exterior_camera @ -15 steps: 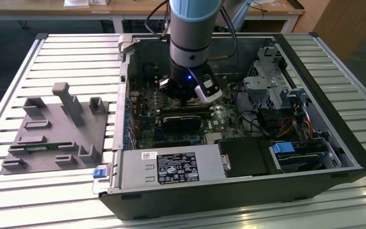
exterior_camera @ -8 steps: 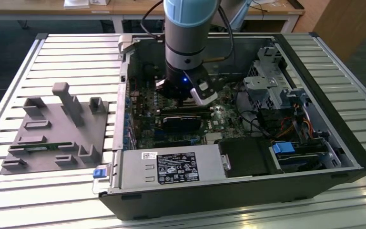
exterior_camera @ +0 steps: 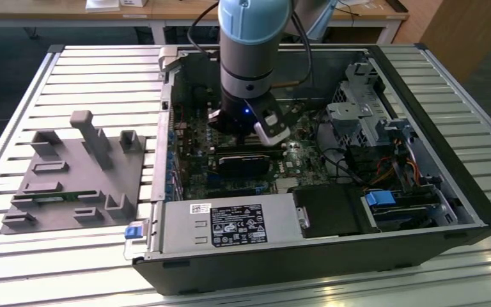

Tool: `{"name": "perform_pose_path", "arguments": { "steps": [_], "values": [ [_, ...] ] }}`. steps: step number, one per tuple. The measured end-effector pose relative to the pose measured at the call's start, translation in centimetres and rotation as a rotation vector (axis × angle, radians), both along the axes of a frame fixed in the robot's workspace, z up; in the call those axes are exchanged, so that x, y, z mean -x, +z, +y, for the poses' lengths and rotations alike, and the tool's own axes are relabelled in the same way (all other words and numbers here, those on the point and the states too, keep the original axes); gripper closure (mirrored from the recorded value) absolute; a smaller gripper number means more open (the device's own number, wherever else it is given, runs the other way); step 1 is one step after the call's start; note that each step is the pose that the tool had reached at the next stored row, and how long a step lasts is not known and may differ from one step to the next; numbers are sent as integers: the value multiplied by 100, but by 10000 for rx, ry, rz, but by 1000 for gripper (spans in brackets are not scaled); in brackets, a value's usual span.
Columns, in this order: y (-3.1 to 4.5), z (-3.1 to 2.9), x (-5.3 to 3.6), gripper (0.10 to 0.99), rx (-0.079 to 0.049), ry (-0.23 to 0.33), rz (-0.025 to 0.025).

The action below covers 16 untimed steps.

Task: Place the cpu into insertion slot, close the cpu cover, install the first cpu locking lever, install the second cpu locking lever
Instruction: 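Install the second cpu locking lever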

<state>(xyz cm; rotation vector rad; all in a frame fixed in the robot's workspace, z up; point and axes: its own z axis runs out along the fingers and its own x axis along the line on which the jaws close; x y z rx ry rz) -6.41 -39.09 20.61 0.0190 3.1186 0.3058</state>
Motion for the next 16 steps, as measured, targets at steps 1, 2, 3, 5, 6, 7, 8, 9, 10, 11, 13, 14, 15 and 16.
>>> {"name": "perform_pose_path", "arguments": {
  "steps": [1, 2, 3, 5, 6, 7, 8, 9, 10, 11, 13, 14, 15, 16],
  "values": [
    [-1, -13, 2, 980, -4, 0, -1],
    [-1, -25, 6, 980, -7, 0, -2],
    [-1, -35, 13, 980, -9, -2, -3],
    [-1, -56, 31, 980, -25, -1, -8],
    [-1, -67, 37, 980, -34, 1, -11],
    [-1, -78, 44, 980, -46, 1, -12],
    [-1, -87, 50, 980, -59, 0, -15],
    [-1, -96, 56, 980, -77, 0, -17],
    [-3, -104, 61, 980, -110, 1, -20],
    [-4, -108, 66, 980, -149, 1, -23],
    [-12, -111, 73, 980, -219, 0, -25],
    [-17, -111, 75, 980, -263, 1, -26],
    [-24, -110, 77, 980, -313, 0, -28],
    [-31, -111, 81, 980, -357, 0, -29]
  ]
}}
